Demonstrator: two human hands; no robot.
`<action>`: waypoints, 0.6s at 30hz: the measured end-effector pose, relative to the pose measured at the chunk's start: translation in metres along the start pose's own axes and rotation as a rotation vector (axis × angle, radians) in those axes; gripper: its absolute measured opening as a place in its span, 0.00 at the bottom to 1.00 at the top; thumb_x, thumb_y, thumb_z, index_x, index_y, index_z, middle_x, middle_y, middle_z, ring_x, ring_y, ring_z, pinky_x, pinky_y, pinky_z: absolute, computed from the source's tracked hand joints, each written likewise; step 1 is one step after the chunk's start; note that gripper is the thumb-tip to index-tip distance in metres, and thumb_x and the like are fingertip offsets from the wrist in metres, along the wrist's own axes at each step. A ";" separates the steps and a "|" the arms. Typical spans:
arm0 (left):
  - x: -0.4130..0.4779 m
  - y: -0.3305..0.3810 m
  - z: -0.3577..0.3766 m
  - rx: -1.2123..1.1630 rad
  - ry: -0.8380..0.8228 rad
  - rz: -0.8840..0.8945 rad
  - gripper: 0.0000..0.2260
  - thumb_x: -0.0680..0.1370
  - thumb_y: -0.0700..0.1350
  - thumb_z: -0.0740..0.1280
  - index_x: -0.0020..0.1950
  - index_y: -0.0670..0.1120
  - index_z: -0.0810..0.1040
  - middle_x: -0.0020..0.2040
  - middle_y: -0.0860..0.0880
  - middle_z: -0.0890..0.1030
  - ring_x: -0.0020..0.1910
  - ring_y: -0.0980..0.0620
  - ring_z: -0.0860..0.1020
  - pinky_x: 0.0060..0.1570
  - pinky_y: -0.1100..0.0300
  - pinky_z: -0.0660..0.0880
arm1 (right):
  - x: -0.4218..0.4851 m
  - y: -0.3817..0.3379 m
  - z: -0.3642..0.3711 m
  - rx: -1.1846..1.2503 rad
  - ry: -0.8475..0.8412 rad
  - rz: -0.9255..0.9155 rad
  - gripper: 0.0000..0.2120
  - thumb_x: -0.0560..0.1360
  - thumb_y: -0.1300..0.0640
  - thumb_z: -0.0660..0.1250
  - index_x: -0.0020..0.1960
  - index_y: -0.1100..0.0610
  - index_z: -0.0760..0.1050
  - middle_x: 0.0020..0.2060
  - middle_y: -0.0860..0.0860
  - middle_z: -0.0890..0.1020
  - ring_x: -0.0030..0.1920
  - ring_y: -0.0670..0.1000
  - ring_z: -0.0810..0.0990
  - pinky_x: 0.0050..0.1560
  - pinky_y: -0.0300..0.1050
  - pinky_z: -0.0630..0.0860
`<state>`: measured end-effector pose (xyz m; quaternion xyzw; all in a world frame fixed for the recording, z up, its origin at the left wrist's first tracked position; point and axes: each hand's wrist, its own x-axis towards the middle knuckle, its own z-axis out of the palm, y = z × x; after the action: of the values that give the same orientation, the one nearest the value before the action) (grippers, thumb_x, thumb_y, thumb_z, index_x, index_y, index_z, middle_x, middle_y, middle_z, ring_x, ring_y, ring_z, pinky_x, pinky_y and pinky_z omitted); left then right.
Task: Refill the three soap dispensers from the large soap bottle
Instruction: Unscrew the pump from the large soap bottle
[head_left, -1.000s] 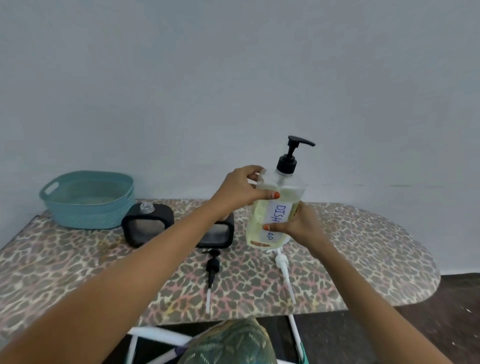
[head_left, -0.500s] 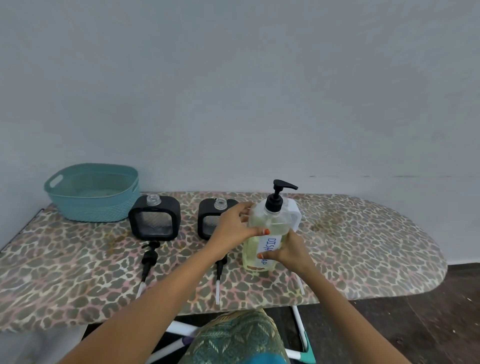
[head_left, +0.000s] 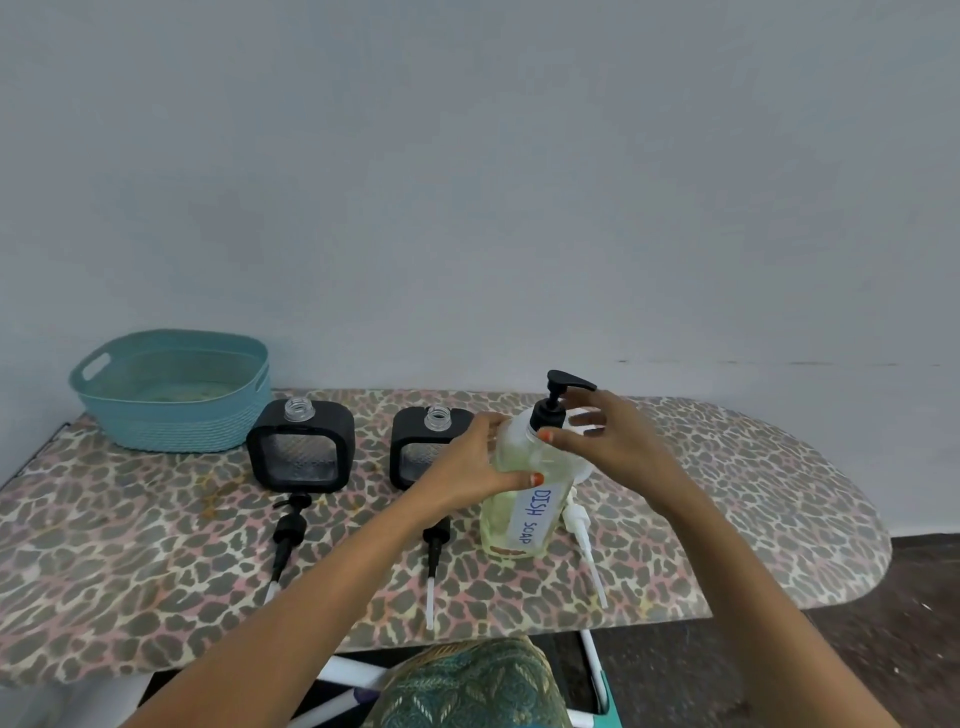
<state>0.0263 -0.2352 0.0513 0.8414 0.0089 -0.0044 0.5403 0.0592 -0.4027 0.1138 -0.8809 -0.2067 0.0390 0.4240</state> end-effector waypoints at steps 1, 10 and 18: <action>0.000 0.001 0.000 -0.011 -0.003 0.001 0.36 0.66 0.50 0.75 0.68 0.48 0.61 0.64 0.50 0.73 0.63 0.53 0.72 0.63 0.52 0.71 | 0.002 -0.006 0.002 -0.023 0.045 -0.030 0.23 0.70 0.53 0.72 0.63 0.52 0.72 0.53 0.47 0.78 0.49 0.46 0.77 0.46 0.28 0.71; 0.005 0.003 0.007 -0.013 0.054 0.054 0.33 0.66 0.51 0.76 0.67 0.53 0.66 0.62 0.52 0.75 0.60 0.55 0.72 0.58 0.60 0.71 | 0.011 -0.007 0.025 -0.109 0.209 -0.107 0.07 0.69 0.57 0.73 0.40 0.57 0.76 0.35 0.42 0.75 0.33 0.36 0.70 0.36 0.23 0.66; 0.011 -0.001 0.004 0.041 0.054 0.057 0.36 0.63 0.52 0.77 0.68 0.53 0.67 0.62 0.50 0.76 0.61 0.52 0.74 0.60 0.54 0.73 | 0.016 0.000 0.013 -0.137 0.058 -0.212 0.07 0.69 0.57 0.73 0.41 0.61 0.79 0.33 0.48 0.78 0.32 0.40 0.73 0.36 0.28 0.68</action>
<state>0.0371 -0.2380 0.0485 0.8520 -0.0005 0.0333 0.5225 0.0710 -0.3865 0.1069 -0.8817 -0.2885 -0.0460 0.3704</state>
